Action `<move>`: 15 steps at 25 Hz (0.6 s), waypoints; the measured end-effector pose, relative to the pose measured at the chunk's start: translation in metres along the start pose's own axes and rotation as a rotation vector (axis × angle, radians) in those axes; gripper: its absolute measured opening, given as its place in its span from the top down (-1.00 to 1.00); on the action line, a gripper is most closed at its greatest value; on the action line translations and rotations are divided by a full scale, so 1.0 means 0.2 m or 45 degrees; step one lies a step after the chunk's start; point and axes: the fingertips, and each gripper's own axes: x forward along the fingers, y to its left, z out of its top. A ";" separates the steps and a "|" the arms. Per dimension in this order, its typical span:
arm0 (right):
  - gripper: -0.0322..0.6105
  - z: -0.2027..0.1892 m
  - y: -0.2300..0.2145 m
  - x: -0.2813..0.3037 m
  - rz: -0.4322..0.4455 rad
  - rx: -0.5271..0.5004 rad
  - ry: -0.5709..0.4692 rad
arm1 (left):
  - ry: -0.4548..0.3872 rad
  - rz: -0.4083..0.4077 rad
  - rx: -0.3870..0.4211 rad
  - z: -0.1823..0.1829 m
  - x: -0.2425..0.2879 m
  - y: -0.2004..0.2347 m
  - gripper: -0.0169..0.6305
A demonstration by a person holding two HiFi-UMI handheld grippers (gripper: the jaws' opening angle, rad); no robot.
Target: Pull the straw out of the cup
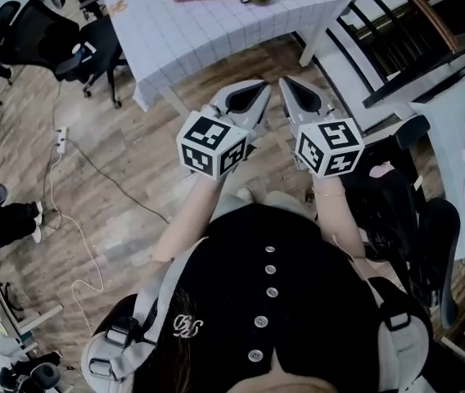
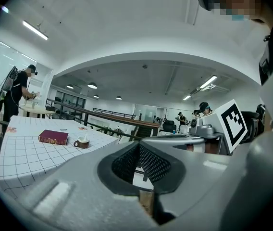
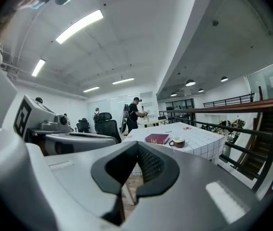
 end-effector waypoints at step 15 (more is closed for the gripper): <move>0.90 -0.07 -0.15 0.27 0.007 0.054 0.050 | 0.009 -0.039 -0.103 -0.06 0.20 0.28 0.96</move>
